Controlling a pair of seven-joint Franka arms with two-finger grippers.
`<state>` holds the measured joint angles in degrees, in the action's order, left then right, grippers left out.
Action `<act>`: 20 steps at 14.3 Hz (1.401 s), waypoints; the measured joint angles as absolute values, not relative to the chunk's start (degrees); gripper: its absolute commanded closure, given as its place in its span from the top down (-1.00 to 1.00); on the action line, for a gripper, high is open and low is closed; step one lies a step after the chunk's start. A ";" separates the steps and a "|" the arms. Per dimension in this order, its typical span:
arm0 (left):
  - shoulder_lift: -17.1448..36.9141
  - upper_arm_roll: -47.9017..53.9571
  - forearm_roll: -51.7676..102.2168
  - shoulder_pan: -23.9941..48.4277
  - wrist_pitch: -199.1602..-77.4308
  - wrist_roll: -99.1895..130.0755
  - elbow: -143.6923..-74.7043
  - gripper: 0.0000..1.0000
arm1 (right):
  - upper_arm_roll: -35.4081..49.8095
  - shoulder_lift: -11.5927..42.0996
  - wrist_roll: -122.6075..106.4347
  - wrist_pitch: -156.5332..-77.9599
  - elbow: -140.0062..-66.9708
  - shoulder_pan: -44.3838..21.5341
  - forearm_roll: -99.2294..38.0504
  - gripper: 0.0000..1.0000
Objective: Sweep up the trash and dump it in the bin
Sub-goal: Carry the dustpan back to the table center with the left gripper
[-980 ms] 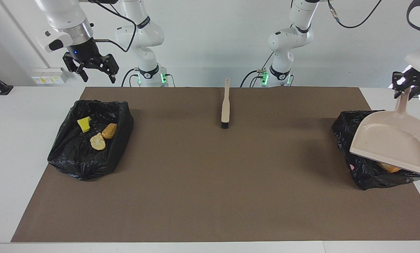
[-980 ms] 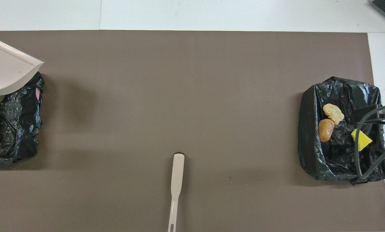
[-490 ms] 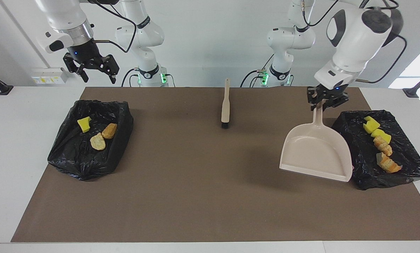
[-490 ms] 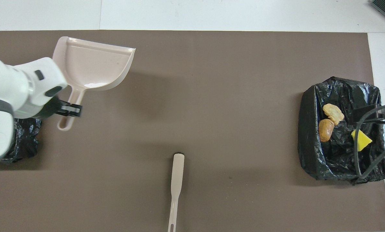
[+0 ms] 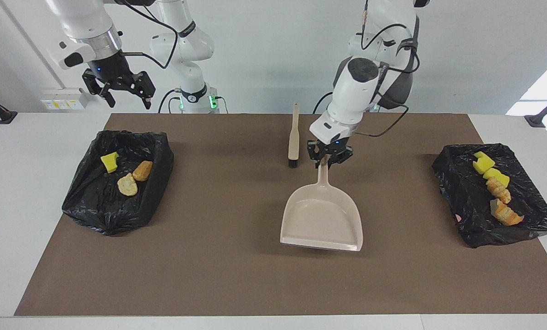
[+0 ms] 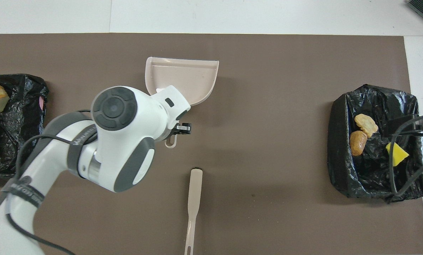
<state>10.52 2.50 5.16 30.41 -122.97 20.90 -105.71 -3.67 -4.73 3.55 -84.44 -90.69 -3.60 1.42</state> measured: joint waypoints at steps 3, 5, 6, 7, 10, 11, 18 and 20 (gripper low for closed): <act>13.89 2.38 5.16 32.68 -125.82 21.85 -105.22 -1.00 | -3.67 -4.73 3.55 -84.44 -90.69 -3.60 1.42 1.00; 14.85 2.38 5.16 33.57 -127.59 22.86 -105.21 -1.00 | -3.67 -4.73 3.55 -84.44 -90.69 -3.60 1.42 1.00; 15.02 2.36 5.16 33.73 -127.68 23.89 -105.21 -1.00 | -3.67 -4.73 3.55 -84.44 -90.69 -3.60 1.42 1.00; 15.23 2.30 5.16 33.95 -127.64 24.86 -105.26 -1.00 | -3.67 -4.73 3.55 -84.44 -90.68 -3.60 1.42 1.00; 16.90 2.24 4.44 34.62 -127.61 25.99 -105.41 -1.00 | -3.67 -4.73 3.55 -84.44 -90.68 -3.60 1.42 1.00; 17.72 2.20 3.76 34.85 -127.62 26.09 -105.40 -1.00 | -3.67 -4.73 3.55 -84.44 -90.68 -3.60 1.42 1.00; 18.90 2.12 3.15 35.03 -129.48 32.47 -105.15 1.00 | -3.67 -4.73 3.55 -84.44 -90.67 -3.60 1.42 1.00; 18.90 1.98 3.05 35.02 -130.40 35.54 -105.15 1.00 | -3.67 -4.73 3.55 -84.44 -90.67 -3.60 1.42 1.00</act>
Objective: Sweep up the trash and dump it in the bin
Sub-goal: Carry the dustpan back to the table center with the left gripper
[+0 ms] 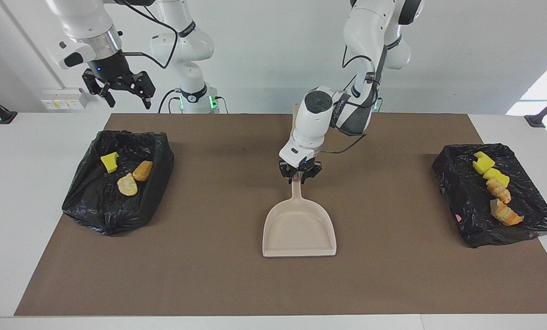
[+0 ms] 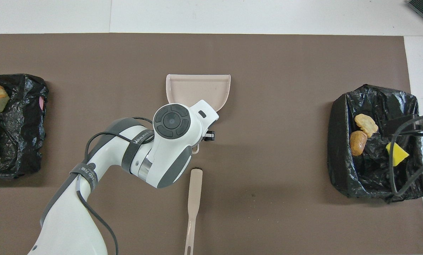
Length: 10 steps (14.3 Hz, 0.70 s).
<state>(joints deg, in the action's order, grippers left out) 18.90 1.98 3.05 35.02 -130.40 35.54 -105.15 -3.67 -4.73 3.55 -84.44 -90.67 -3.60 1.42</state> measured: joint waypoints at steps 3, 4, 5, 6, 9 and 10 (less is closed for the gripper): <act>18.86 1.22 3.04 34.94 -130.45 36.78 -105.03 1.00 | -3.67 -4.73 3.55 -84.44 -90.67 -3.60 1.42 1.00; 18.74 0.67 3.03 34.69 -130.45 36.91 -104.80 1.00 | -3.67 -4.73 3.55 -84.44 -90.67 -3.60 1.42 1.00; 18.50 0.26 3.02 33.92 -130.44 36.91 -104.49 1.00 | -3.67 -4.73 3.55 -84.44 -90.67 -3.60 1.42 1.00; 18.08 0.01 2.95 32.67 -130.37 36.89 -104.24 1.00 | -3.67 -4.73 3.55 -84.44 -90.67 -3.60 1.42 1.00; 16.69 -0.31 1.89 29.36 -129.10 36.15 -104.08 1.00 | -3.67 -4.73 3.55 -84.44 -90.67 -3.60 1.42 1.00; 16.27 -0.35 1.40 28.31 -128.06 35.32 -104.04 1.00 | -3.67 -4.73 3.55 -84.44 -90.67 -3.60 1.42 1.00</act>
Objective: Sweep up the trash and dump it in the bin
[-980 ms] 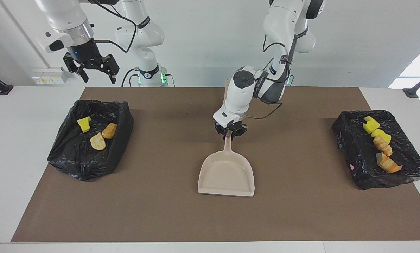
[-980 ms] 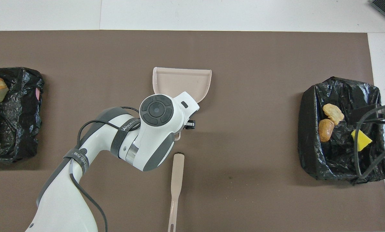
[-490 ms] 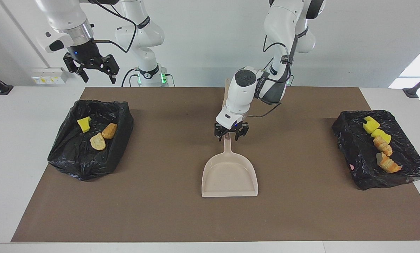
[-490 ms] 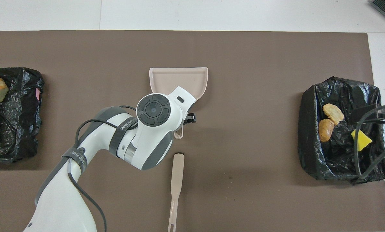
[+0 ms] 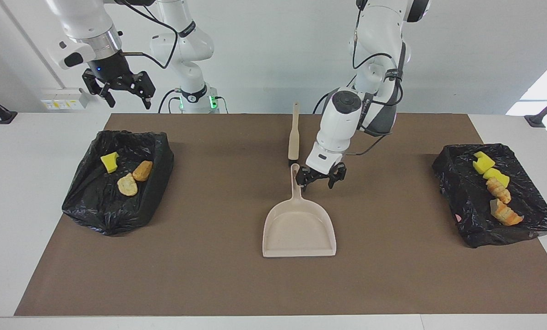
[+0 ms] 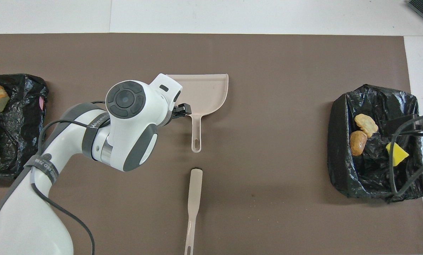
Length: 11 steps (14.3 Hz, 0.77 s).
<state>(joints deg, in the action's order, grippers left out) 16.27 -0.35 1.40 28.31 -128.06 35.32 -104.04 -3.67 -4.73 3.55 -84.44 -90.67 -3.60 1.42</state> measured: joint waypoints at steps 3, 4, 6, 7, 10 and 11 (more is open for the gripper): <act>14.31 -0.48 1.24 24.65 -123.76 30.92 -103.93 1.00 | -3.67 -4.73 3.55 -84.44 -90.67 -3.60 1.42 1.00; 13.46 -0.53 1.21 23.25 -121.67 28.95 -103.92 1.00 | -3.67 -4.73 3.55 -84.44 -90.67 -3.60 1.42 1.00; 11.80 -0.60 1.18 20.27 -117.99 24.54 -103.92 1.00 | -3.67 -4.73 3.55 -84.44 -90.67 -3.60 1.42 1.00; 10.98 -0.65 1.17 18.74 -116.78 22.34 -103.92 1.00 | -3.67 -4.73 3.55 -84.44 -90.67 -3.60 1.42 1.00; 8.34 -0.74 1.14 13.03 -112.96 14.23 -103.94 1.00 | -3.67 -4.73 3.55 -84.44 -90.67 -3.60 1.42 1.00; 7.51 -0.76 1.14 11.11 -111.36 11.33 -103.95 1.00 | -3.67 -4.73 3.55 -84.44 -90.67 -3.60 1.42 1.00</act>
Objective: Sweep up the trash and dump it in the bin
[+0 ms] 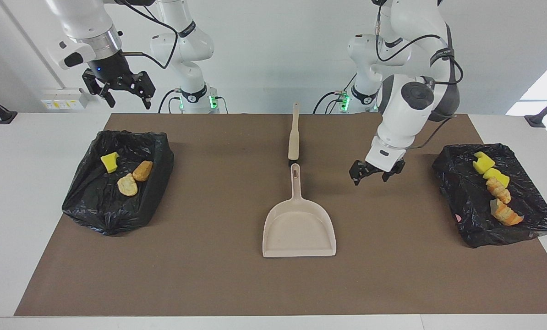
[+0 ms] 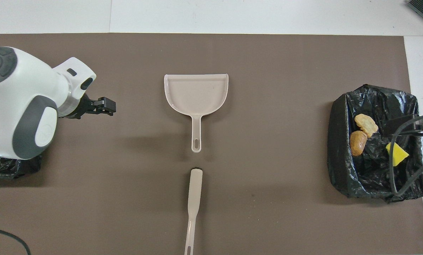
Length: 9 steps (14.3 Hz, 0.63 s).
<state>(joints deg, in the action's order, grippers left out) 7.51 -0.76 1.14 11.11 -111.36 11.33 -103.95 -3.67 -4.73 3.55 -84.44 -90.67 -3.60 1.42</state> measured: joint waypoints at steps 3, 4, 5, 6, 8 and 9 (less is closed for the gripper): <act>5.55 -0.79 1.14 6.08 -108.72 4.45 -104.00 1.00 | -3.67 -4.73 3.55 -84.44 -90.67 -3.60 1.42 1.00; 5.10 -0.78 1.14 4.74 -108.30 2.79 -104.02 1.00 | -3.67 -4.73 3.55 -84.44 -90.67 -3.60 1.42 1.00; 4.75 -0.79 1.14 3.54 -107.84 0.99 -104.03 1.00 | -3.67 -4.73 3.55 -84.44 -90.67 -3.60 1.42 1.00; 4.47 -0.80 1.14 2.63 -107.35 -0.66 -104.04 1.00 | -3.67 -4.73 3.55 -84.44 -90.67 -3.60 1.42 1.00; 3.87 -0.79 1.14 1.79 -107.13 -2.09 -103.88 1.00 | -3.67 -4.73 3.55 -84.44 -90.67 -3.60 1.42 1.00; 3.44 -0.79 1.14 1.75 -106.79 -2.18 -103.50 1.00 | -3.67 -4.73 3.55 -84.44 -90.67 -3.60 1.42 1.00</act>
<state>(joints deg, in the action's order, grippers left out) 3.44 -0.79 1.14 1.75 -106.79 -2.18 -103.50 -3.67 -4.73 3.55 -84.44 -90.67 -3.60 1.42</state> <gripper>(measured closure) 0.000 0.000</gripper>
